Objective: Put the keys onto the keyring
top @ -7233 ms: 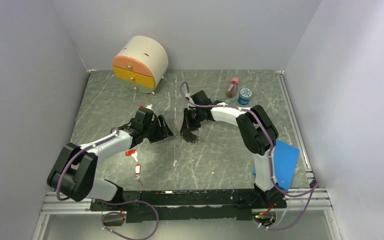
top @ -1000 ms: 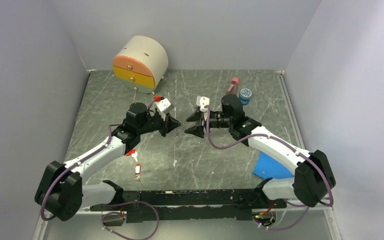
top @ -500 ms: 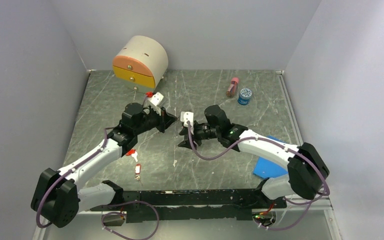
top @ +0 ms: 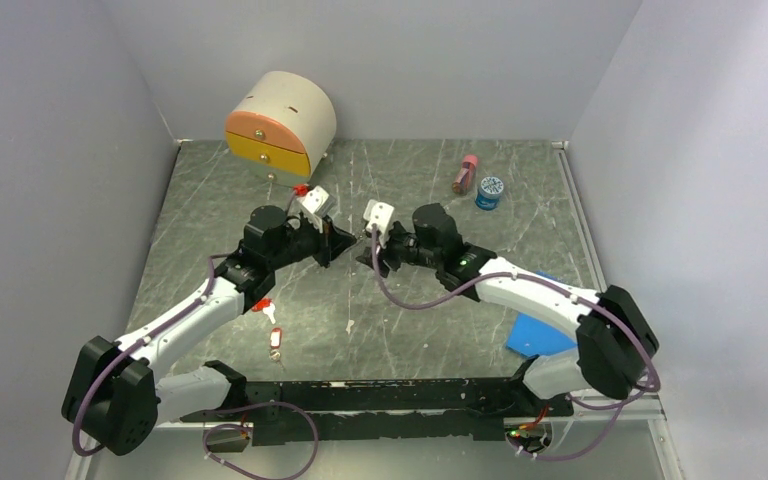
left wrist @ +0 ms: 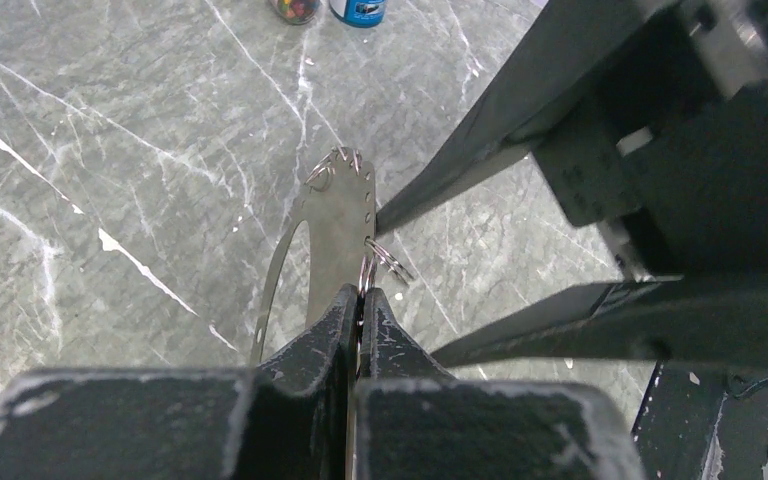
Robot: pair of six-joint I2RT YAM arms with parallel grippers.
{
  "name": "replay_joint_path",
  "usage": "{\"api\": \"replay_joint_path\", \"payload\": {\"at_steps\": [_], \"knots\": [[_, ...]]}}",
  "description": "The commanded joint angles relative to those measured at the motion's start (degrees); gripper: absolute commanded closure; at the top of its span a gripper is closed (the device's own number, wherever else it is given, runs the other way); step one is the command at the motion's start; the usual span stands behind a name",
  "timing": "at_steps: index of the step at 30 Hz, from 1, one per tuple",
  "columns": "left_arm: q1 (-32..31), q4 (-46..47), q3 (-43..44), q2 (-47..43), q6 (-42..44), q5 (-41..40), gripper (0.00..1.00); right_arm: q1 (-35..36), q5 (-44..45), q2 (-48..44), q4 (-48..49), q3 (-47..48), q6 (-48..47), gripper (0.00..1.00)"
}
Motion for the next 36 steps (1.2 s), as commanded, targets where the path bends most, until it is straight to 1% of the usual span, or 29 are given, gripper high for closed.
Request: {"api": "replay_joint_path", "payload": {"at_steps": [1, 5, 7, 10, 13, 16, 19, 22, 25, 28, 30, 36], "knots": [[0.09, 2.04, 1.19, -1.62, 1.43, 2.38, 0.97, -2.77, 4.51, -6.11, 10.42, -3.69, 6.79, 0.4], [0.03, 2.27, 0.94, -1.4, 2.64, 3.91, 0.98, -7.76, 2.37, -7.96, 15.16, -6.54, 13.63, 0.4], [0.07, 2.36, 0.84, -1.53, 3.0, 4.55, 0.97, -9.62, 1.74, -8.55, 16.04, -7.41, 14.86, 0.42], [0.1, 2.53, 0.73, -1.69, 3.52, 4.95, 0.97, -10.15, 2.32, -9.34, 13.31, -7.22, 11.51, 0.43], [0.05, 2.16, 0.96, -1.6, 3.27, 4.32, 0.98, -10.15, 0.13, -9.61, 9.94, -6.07, 7.96, 0.43], [0.12, 2.31, 1.08, -1.3, 1.78, 3.39, 0.97, -8.82, -1.12, -11.21, 10.02, -7.43, 4.73, 0.43], [0.04, 0.99, 2.12, -0.41, -1.19, 1.16, 0.97, -5.83, -1.16, -12.24, 9.34, -8.66, -0.98, 0.43], [0.05, -0.5, 3.71, 0.73, -2.16, 1.32, 0.98, -3.93, -1.06, -12.2, 9.37, -9.66, -2.72, 0.43], [0.05, -1.02, 4.46, 1.3, -3.28, 1.04, 0.97, -2.38, 0.03, -11.89, 11.51, -11.02, -3.51, 0.44], [0.09, -1.46, 4.7, 1.11, -4.68, -0.07, 0.97, -0.81, 2.23, -10.95, 13.37, -11.87, -4.97, 0.45], [0.09, -1.19, 4.58, 0.78, -5.56, -0.48, 0.97, 0.44, 4.28, -9.96, 14.8, -12.17, -5.79, 0.48], [0.08, -2.07, 4.57, 0.25, -7.14, -0.56, 0.97, 4.33, 12.5, -7.2, 21.2, -12.78, -8.04, 0.53]]}}
